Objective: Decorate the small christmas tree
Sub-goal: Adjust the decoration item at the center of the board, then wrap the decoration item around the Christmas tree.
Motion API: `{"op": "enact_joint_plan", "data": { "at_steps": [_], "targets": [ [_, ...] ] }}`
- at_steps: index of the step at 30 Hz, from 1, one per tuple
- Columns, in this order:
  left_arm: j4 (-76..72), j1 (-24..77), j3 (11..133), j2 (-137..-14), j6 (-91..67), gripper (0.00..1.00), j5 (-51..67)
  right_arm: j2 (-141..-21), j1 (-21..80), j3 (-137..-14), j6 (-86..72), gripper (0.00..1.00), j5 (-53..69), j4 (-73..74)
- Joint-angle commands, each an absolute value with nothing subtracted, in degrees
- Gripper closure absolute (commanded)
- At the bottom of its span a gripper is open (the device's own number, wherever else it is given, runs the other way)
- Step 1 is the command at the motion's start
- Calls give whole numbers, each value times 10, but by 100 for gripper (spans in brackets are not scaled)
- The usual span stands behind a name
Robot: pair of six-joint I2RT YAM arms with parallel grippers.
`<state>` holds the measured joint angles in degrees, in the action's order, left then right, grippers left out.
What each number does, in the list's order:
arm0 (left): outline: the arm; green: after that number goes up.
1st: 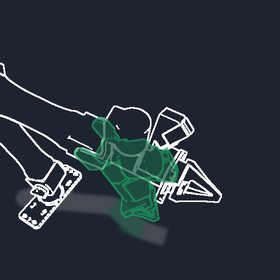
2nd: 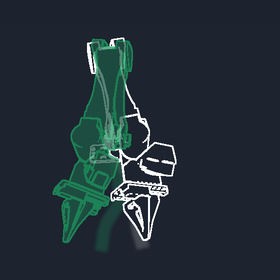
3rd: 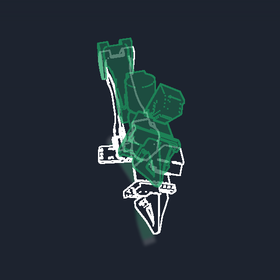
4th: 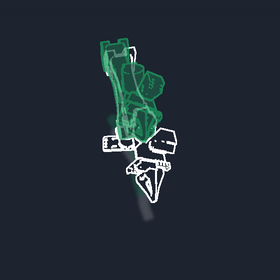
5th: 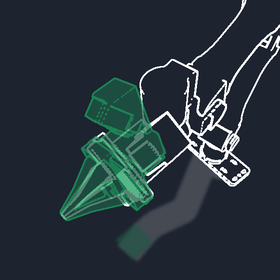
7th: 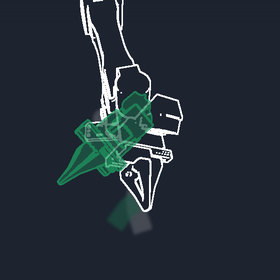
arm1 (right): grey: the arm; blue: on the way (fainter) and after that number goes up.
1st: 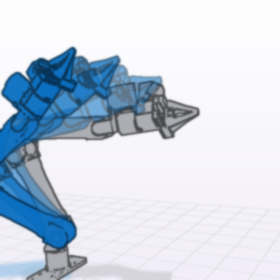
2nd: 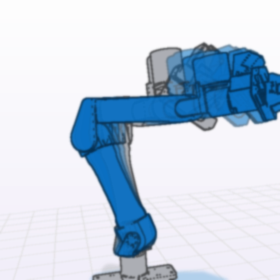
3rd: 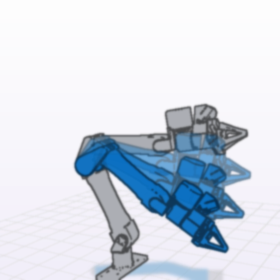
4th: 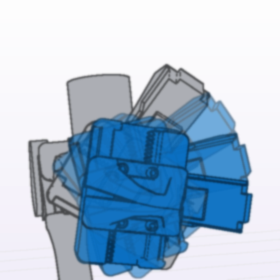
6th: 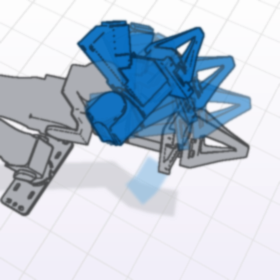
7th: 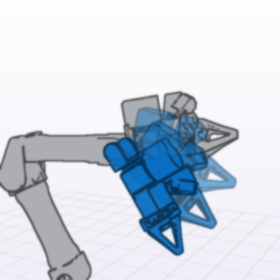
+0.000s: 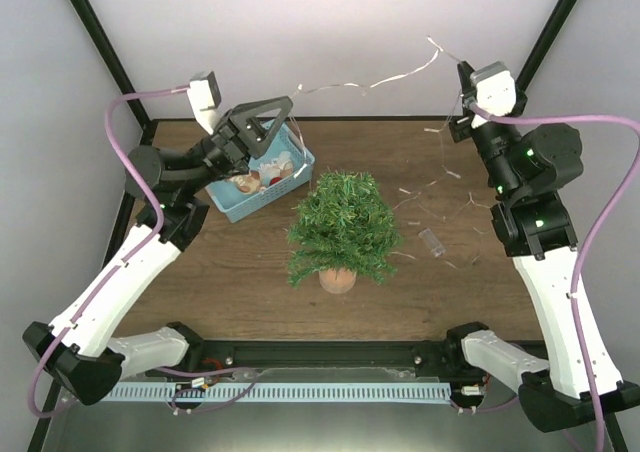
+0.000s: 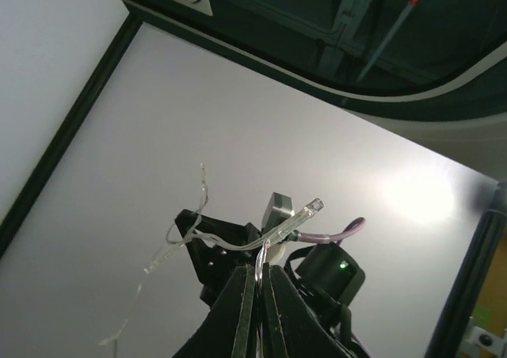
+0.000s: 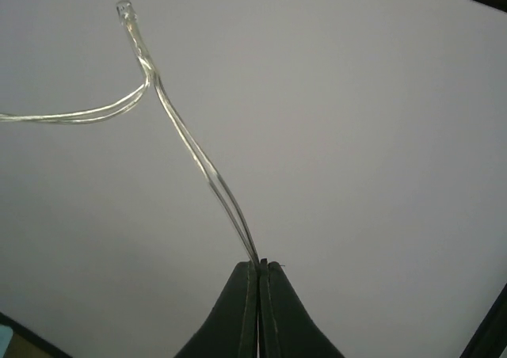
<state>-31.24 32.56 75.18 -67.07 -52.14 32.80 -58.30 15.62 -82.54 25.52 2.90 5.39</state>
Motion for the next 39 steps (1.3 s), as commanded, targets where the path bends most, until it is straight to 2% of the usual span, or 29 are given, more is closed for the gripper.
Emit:
{"op": "enact_joint_plan", "data": {
  "at_steps": [1, 10, 17, 22, 28, 39],
  "targets": [
    [-397, 325, 710, -636, -598, 96, 332, -577, 158, -803, 274, 99, 30, 78],
    [-544, 325, 677, -635, -760, 96, 345, -565, 158, -801, 279, 99, 49, 68],
    [-627, 336, 616, -639, -838, 96, 301, -555, 158, -789, 284, 99, 66, 67],
    [-609, 338, 585, -659, -794, 96, 294, -560, 158, -779, 294, 99, 50, 64],
    [-575, 338, 539, -668, -727, 96, 261, -564, 158, -779, 296, 99, -79, 104],
    [-512, 337, 561, -692, -661, 96, 300, -504, 157, -768, 247, 99, -142, 184]
  ]
}}
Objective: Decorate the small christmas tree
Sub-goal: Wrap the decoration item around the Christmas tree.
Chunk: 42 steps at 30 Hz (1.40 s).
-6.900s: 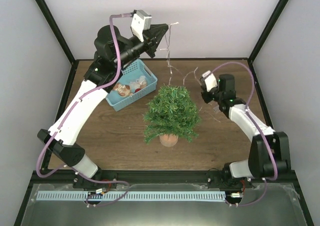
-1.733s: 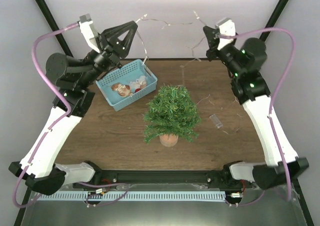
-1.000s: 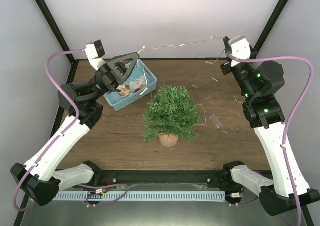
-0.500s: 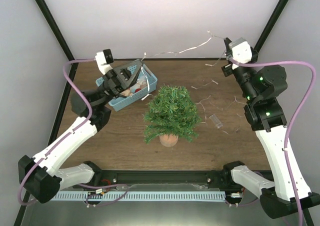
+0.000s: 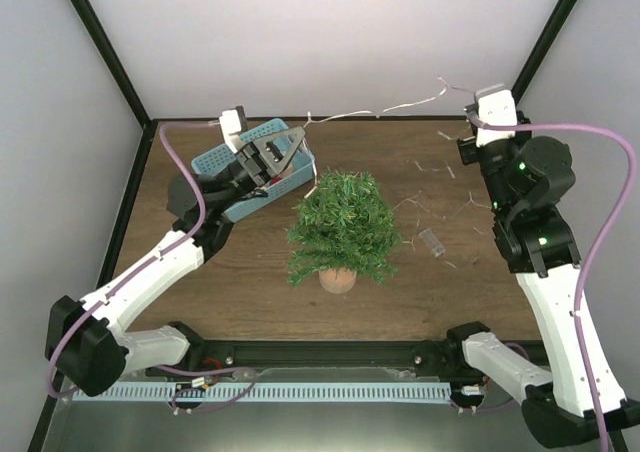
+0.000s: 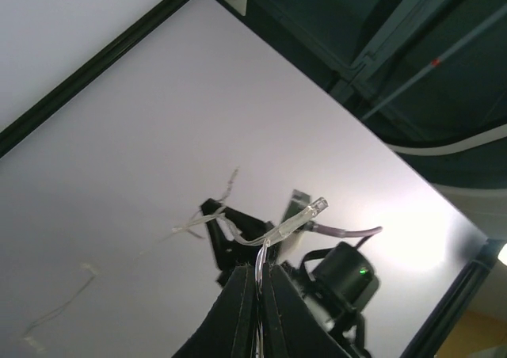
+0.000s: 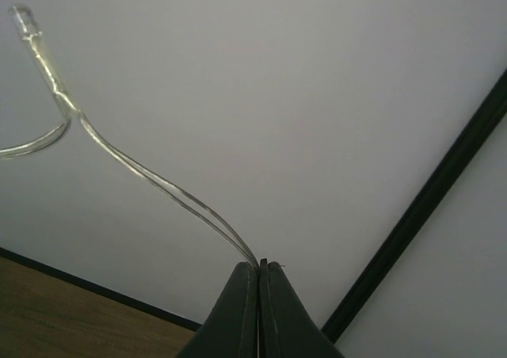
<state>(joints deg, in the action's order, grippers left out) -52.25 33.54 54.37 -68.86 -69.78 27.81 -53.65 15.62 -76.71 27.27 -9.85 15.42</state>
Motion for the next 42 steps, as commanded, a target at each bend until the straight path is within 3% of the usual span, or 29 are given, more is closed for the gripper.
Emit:
{"op": "enact_joint_plan", "data": {
  "at_steps": [1, 3, 7, 10, 18, 28, 34, 42],
  "targets": [
    [-499, 337, 562, -691, -649, 95, 304, -497, 157, -766, 243, 99, -146, 188],
    [-458, 337, 569, -687, -617, 90, 311, -484, 157, -763, 236, 99, -149, 197],
    [-320, 338, 607, -666, -490, 61, 310, -468, 157, -758, 227, 99, -149, 216],
    [-207, 338, 631, -643, -407, 53, 283, -454, 157, -759, 214, 99, -133, 229],
    [-36, 351, 612, -594, -254, 54, 260, -406, 157, -767, 145, 99, 53, 272],
    [-14, 449, 585, -524, -97, 54, 159, -393, 157, -796, 27, 99, 226, 424],
    [-14, 479, 591, -512, -26, 53, 158, -393, 157, -794, 13, 99, 348, 500],
    [51, 494, 589, -506, 11, 53, 110, -369, 157, -815, -29, 99, 404, 478]
  ]
}}
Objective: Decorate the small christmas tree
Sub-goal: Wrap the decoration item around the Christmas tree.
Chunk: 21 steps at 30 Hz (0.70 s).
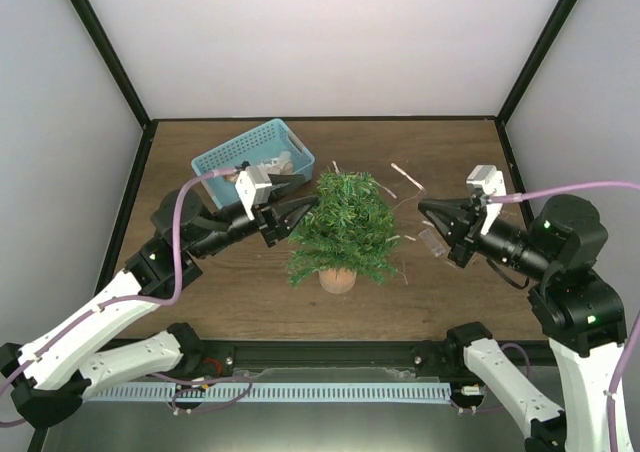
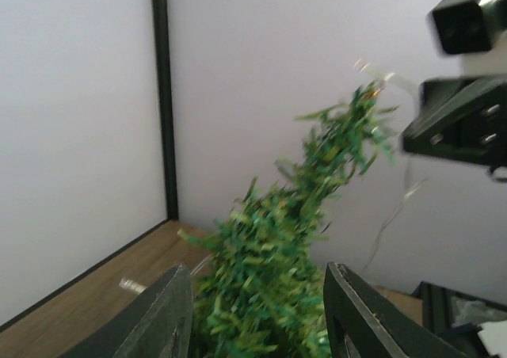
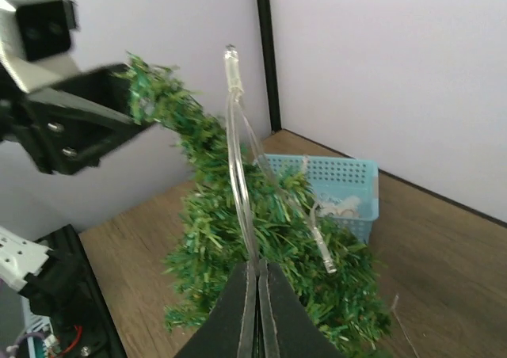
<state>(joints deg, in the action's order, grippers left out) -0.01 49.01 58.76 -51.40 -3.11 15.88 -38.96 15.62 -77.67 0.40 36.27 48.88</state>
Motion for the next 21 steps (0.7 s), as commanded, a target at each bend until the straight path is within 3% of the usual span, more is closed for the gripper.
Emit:
{"op": "enact_joint_plan", "data": {
  "at_steps": [1, 7, 14, 21],
  "targets": [
    [66, 493, 586, -502, 12, 53, 84, -364, 157, -822, -33, 99, 404, 467],
    [83, 493, 562, -475, -6, 53, 93, -339, 157, -813, -29, 99, 453, 444],
    [1, 495, 562, -478, -74, 51, 246, -344, 157, -764, -60, 99, 539, 461],
    [-95, 552, 513, -486, -118, 46, 292, -330, 158, -693, -187, 99, 688, 302]
  ]
}}
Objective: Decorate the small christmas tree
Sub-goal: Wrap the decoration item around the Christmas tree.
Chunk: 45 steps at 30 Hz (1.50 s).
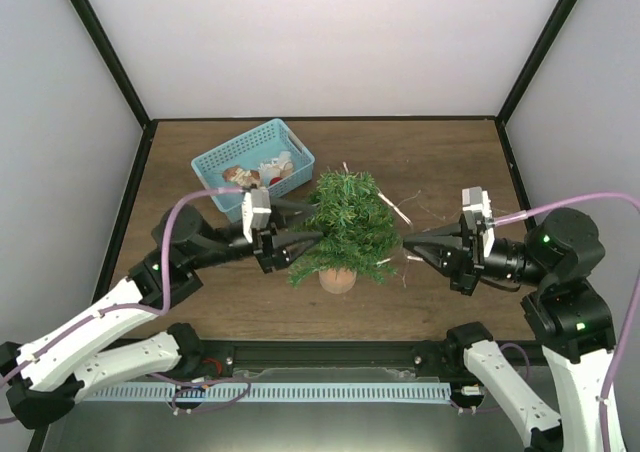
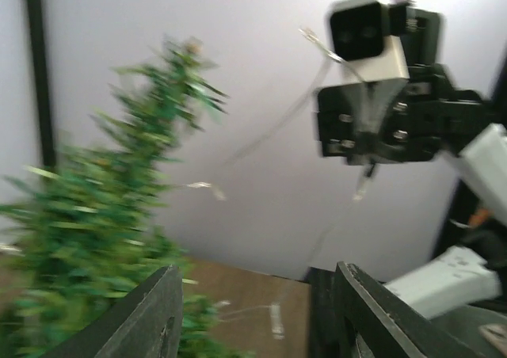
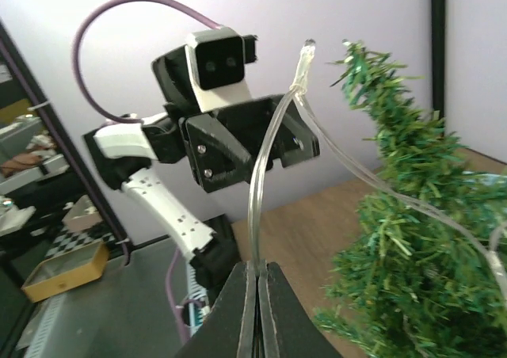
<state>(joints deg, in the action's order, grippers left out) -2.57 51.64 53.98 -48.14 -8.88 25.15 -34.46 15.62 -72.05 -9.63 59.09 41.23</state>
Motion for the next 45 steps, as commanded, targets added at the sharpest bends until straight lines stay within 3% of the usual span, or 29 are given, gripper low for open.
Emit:
{"op": "enact_joint_plan", "data": {
  "at_steps": [1, 15, 24, 35, 37, 43, 45],
  "targets": [
    [-101, 566, 509, -491, -118, 46, 288, -325, 157, -684, -202, 99, 689, 281],
    [-179, 729, 521, -592, -55, 42, 148, -321, 157, -610, -404, 99, 706, 53],
    [-211, 761, 524, -640, -5, 41, 50, -317, 157, -600, -437, 99, 696, 16],
    [-240, 764, 575, -716, 18, 42, 46, -316, 157, -595, -441, 99, 693, 8],
    [-244, 765, 574, -721, 17, 46, 45, -315, 157, -595, -442, 99, 692, 6],
    [-254, 768, 556, -694, -19, 94, 44, -315, 157, -591, -432, 99, 683, 16],
    [-253, 768, 545, -676, -48, 96, 41, -317, 157, -591, -418, 98, 672, 30]
  ]
}}
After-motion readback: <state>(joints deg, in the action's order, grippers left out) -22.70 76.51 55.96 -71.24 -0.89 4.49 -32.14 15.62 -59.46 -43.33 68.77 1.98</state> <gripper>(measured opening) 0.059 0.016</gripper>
